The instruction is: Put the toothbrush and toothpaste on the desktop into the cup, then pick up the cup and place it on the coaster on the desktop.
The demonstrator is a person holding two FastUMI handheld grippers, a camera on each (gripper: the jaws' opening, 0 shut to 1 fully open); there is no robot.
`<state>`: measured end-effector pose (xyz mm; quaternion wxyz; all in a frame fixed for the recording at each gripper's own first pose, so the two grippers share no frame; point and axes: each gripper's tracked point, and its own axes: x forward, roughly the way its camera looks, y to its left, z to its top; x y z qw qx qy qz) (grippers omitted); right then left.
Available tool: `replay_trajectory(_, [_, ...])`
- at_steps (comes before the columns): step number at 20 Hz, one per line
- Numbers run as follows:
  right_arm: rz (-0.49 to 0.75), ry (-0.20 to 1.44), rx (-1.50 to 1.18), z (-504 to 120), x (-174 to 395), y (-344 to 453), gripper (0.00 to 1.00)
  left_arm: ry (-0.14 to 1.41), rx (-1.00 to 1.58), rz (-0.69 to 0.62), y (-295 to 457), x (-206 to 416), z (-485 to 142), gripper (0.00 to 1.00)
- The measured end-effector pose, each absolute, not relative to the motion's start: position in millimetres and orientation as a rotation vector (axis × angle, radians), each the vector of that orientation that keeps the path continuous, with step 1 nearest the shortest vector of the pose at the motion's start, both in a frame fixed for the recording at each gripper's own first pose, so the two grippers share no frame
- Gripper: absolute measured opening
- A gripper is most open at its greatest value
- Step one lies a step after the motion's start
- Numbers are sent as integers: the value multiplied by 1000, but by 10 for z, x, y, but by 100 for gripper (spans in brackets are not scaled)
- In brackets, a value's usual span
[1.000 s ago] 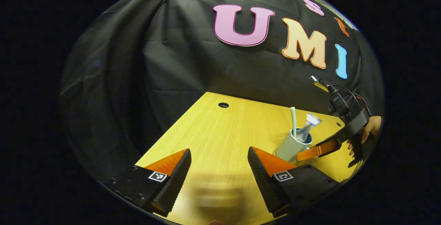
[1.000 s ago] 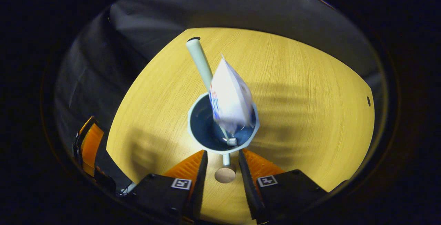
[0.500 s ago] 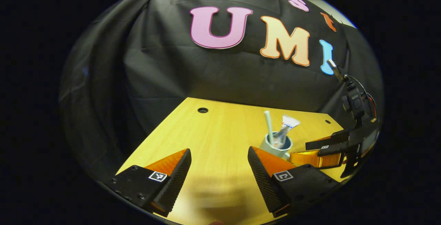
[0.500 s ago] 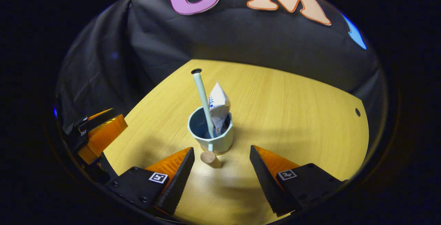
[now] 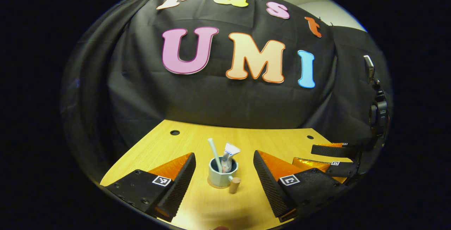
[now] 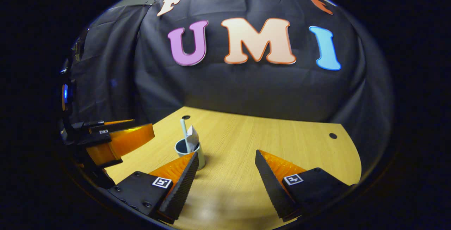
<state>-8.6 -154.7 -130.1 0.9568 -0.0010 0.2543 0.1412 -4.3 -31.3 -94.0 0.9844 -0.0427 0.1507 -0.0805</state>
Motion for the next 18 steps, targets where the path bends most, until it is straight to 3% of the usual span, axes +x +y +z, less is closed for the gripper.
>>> replay_trajectory(5, [181,385,4,-876,-109,-2063,99,240,-96,-192,-633,-67,-697,95])
replay_trajectory(11, [133,335,28,-683,-122,-2291,99,204,-78,-224,-824,-61,-553,95])
replay_trajectory(12, [124,326,27,-670,-124,-2325,95,196,-77,-224,-817,-49,-526,95])
replay_trajectory(18, [99,269,22,-533,-73,-2450,99,174,-80,-210,-734,-27,-457,94])
